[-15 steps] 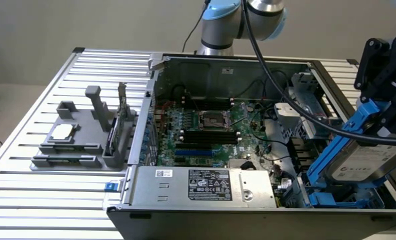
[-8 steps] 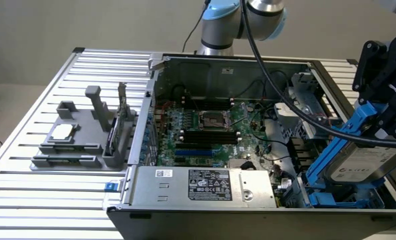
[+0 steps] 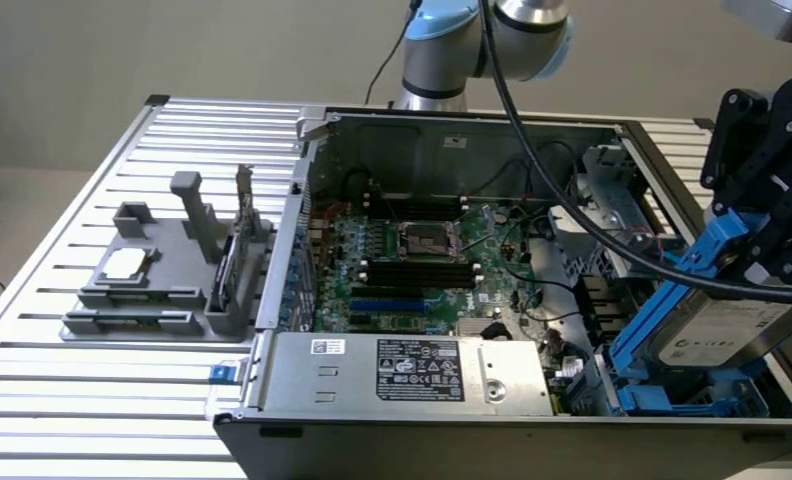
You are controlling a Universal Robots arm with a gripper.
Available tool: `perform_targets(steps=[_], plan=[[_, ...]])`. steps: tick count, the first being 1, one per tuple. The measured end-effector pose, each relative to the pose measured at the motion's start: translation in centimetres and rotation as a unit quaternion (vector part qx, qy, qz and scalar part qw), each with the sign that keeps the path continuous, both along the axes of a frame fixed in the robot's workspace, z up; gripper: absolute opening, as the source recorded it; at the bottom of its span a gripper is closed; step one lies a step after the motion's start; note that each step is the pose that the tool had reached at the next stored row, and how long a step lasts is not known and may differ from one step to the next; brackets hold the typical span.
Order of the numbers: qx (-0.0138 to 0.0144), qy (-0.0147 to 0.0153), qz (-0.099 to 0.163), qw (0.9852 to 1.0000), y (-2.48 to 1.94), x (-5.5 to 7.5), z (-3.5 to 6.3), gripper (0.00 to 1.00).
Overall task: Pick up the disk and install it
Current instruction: 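Insert the disk into the insertion slot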
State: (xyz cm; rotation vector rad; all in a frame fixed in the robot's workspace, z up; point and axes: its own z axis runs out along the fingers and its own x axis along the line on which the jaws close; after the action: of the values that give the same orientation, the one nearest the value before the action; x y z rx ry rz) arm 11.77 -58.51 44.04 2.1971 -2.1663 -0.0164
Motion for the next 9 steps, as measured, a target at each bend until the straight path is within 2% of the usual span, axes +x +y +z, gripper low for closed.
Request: perform_targets(steps=[9], plan=[[0.0,-0.0005,0.0,1.0,0.14,0.0,-0.62,0.33]])
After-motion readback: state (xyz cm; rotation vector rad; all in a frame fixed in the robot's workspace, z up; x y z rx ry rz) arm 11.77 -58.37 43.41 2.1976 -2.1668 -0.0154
